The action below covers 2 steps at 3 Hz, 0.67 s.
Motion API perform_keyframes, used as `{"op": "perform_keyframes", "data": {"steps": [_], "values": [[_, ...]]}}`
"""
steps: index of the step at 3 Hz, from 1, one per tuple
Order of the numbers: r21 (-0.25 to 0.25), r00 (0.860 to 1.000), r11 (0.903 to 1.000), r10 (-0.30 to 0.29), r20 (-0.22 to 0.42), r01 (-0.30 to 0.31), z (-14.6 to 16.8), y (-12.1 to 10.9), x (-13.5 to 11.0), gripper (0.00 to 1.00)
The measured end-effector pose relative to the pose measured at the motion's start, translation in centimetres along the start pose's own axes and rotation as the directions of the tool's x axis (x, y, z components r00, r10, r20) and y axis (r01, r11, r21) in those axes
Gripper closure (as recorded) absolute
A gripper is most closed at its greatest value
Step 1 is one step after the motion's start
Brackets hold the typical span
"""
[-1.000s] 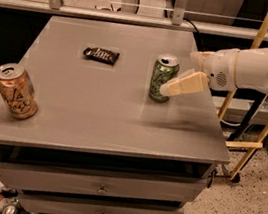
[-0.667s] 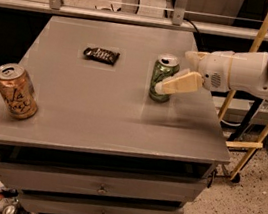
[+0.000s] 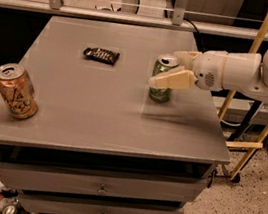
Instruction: Knock green can over
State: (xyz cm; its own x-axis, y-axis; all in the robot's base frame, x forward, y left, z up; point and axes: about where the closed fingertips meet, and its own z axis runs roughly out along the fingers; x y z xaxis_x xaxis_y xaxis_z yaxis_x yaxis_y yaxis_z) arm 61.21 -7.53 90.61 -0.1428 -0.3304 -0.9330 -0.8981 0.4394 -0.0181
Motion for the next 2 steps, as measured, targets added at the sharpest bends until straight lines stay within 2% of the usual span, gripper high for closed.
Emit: {"op": "perform_keyframes", "data": {"steps": [2], "values": [[-0.022,1.000,0.9998,-0.004,0.020,0.005,0.87,0.49,-0.26,0.64]]}}
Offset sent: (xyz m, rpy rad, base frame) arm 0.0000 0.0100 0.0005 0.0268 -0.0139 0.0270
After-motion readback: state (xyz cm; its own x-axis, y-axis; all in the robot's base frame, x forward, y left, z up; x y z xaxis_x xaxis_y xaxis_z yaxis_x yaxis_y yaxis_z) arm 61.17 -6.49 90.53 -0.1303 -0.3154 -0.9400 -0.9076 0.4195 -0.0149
